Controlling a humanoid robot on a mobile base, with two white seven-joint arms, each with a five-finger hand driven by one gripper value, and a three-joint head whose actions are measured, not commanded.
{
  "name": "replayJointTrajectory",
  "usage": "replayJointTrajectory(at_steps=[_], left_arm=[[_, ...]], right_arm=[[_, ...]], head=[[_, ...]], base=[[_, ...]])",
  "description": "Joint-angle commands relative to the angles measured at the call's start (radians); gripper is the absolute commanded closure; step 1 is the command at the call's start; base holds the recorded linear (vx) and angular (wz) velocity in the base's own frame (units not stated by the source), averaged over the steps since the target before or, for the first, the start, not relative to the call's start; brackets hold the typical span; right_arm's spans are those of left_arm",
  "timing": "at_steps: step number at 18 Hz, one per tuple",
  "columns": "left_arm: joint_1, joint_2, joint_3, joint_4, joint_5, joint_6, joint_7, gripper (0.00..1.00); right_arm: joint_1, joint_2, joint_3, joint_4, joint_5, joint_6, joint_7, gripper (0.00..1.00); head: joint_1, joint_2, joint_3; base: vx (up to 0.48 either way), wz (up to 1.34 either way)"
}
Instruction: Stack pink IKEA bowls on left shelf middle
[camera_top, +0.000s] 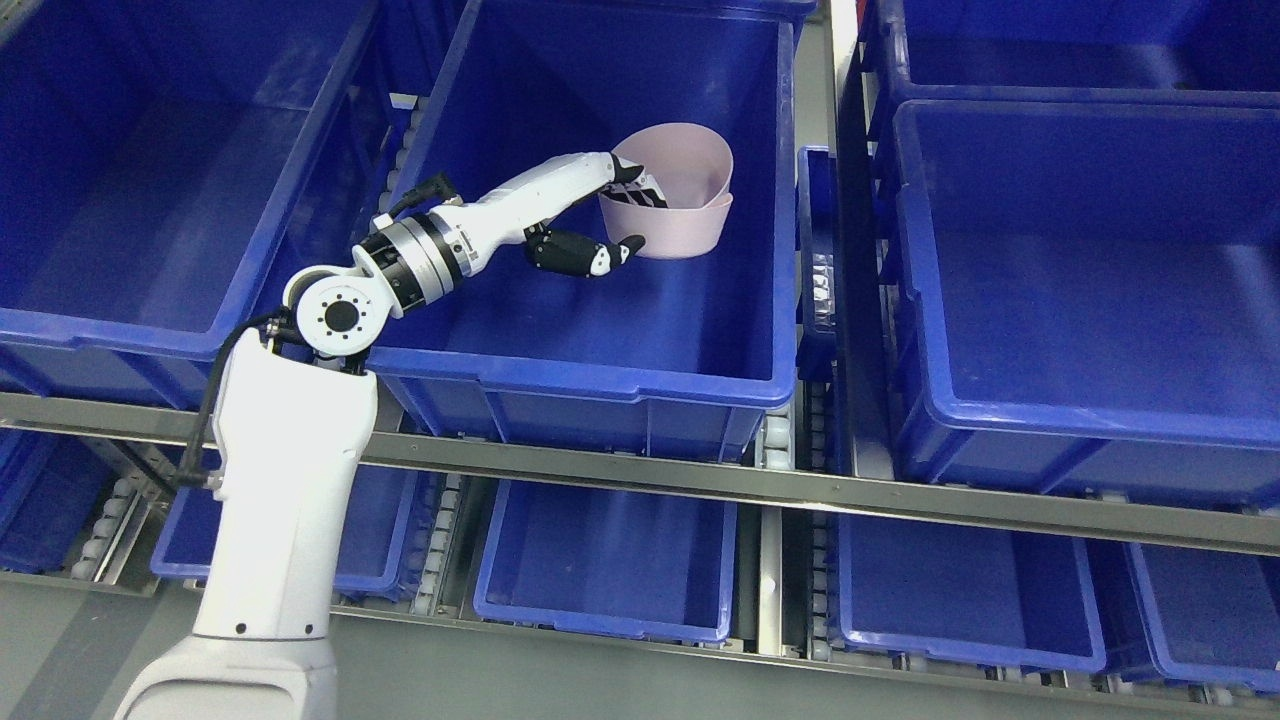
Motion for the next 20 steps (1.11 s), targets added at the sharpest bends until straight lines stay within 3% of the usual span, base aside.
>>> replayJointTrajectory(at_steps=[1,4,6,7,9,10,12,13,17,20], left_arm=[[0.0,0.017,0.031,0.051,0.0,-0.004,0.02,0.36],[-0.004,0.017,0.033,0.049,0.006,-0.004,0.094,0.21],[-0.009,0.017,0.028,0.049,0.019,-0.004,0.233,0.09],[-0.01,0.017,0.02,0.049,0.052,-0.001,0.364,0.05],[-0.01,0.017,-0.009,0.051,0.211,0.004,0.61,0.04],[-0.01,0.017,-0.026,0.051,0.374,0.021,0.723,0.04],[-0.001,0.017,-0.027,0.045,0.63,0.057,0.784,0.04],[0.006,0.017,-0.015,0.024,0.679,0.096,0.816,0.03],[0.04,0.017,0.006,-0.163,0.681,0.292,0.985,0.0],[0.068,0.017,-0.026,-0.222,0.681,0.335,0.987,0.0]], right_arm=[[0.029,-0.017,-0.011,-0.034,0.0,-0.001,0.007,0.0],[0.029,-0.017,-0.011,-0.034,0.0,-0.001,0.007,0.0],[0.029,-0.017,-0.011,-0.034,0.0,0.0,0.007,0.0],[0.029,-0.017,-0.011,-0.034,0.0,-0.001,0.007,0.0],[0.029,-0.017,-0.011,-0.034,0.0,0.0,0.007,0.0],[0.029,-0.017,-0.011,-0.034,0.0,0.0,0.007,0.0],[0.029,-0.017,-0.011,-0.034,0.0,0.0,0.007,0.0],[0.029,-0.017,-0.011,-0.034,0.0,0.0,0.007,0.0],[0.029,-0.017,-0.011,-0.034,0.0,-0.001,0.007,0.0],[0.029,-0.017,-0.012,-0.034,0.0,-0.001,0.007,0.0]], head=[[0.0,0.0,0.0],[0.0,0.0,0.0],[0.0,0.0,0.0],[0.0,0.0,0.0],[0.0,0.0,0.0],[0.0,0.0,0.0],[0.0,0.0,0.0],[0.0,0.0,0.0],[0.0,0.0,0.0],[0.0,0.0,0.0]], base=[[0.0,0.0],[0.0,0.0],[0.0,0.0],[0.0,0.0],[0.0,0.0],[0.0,0.0],[0.0,0.0],[0.0,0.0],[0.0,0.0],[0.0,0.0]])
